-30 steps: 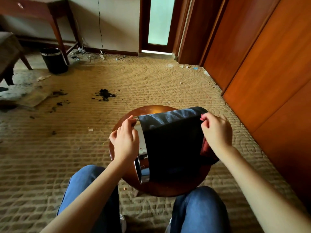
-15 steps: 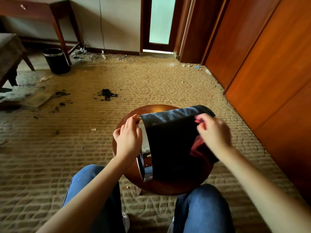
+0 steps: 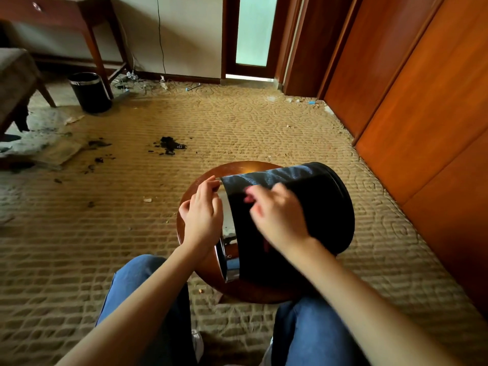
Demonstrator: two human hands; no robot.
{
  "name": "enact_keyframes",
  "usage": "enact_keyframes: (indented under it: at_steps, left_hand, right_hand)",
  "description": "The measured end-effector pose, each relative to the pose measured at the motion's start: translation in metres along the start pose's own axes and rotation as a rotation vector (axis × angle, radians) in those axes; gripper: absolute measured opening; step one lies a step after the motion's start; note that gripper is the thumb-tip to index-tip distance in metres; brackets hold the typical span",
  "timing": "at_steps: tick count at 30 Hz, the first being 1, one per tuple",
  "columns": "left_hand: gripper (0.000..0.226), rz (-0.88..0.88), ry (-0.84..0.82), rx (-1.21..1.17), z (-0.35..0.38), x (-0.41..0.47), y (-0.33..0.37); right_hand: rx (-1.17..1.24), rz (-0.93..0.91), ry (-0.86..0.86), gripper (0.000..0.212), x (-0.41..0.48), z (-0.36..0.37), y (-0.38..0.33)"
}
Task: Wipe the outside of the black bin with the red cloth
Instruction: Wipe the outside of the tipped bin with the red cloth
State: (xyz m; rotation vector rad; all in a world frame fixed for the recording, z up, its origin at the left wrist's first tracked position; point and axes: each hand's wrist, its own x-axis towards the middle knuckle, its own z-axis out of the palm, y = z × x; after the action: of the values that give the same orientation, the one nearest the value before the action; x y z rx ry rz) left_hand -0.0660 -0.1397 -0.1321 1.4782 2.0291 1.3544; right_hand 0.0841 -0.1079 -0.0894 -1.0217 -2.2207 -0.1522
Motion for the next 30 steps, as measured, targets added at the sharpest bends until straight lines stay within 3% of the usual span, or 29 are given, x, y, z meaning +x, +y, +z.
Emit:
enact_keyframes:
  at_steps: [4,6,10,13,15,18,22,24,28,30]
  left_hand:
    - [0.045,-0.01,0.006,-0.051,0.003,-0.003,-0.001]
    - [0.046,-0.014,0.009,-0.088,0.006,-0.004,-0.001]
    - [0.043,-0.064,0.008,-0.192,0.009,-0.008,-0.001]
    - [0.04,-0.052,0.012,-0.152,0.007,-0.007,-0.007]
    - [0.038,-0.037,0.007,-0.125,0.004,-0.007,-0.007]
    - [0.046,-0.034,0.0,-0.115,0.003,-0.01,-0.004]
    - [0.043,-0.039,0.013,-0.167,0.006,-0.009,-0.002]
    - [0.042,-0.038,0.013,-0.188,0.006,-0.009,-0.001]
    - [0.039,-0.064,0.01,-0.209,0.006,-0.009,-0.001]
    - [0.037,-0.063,0.01,-0.17,0.006,-0.006,-0.003]
  right_hand:
    - [-0.235,0.447,-0.091,0.022,-0.002,-0.048,0.086]
    - [-0.236,0.565,-0.087,0.022,-0.003,-0.055,0.095]
    - [-0.086,0.231,0.019,0.023,-0.001,-0.018,0.022]
    - [0.096,0.031,-0.001,0.026,0.005,0.012,-0.048]
    - [0.113,-0.033,-0.042,0.029,0.006,0.012,-0.052]
    - [0.019,0.03,-0.036,0.024,0.0,-0.013,0.002]
    - [-0.226,0.453,-0.177,0.025,-0.005,-0.061,0.085]
    - [-0.217,0.54,-0.153,0.025,-0.004,-0.062,0.093]
    - [-0.106,0.246,-0.034,0.026,0.003,-0.024,0.023]
    - [0.021,0.099,-0.027,0.015,0.009,0.001,-0.027]
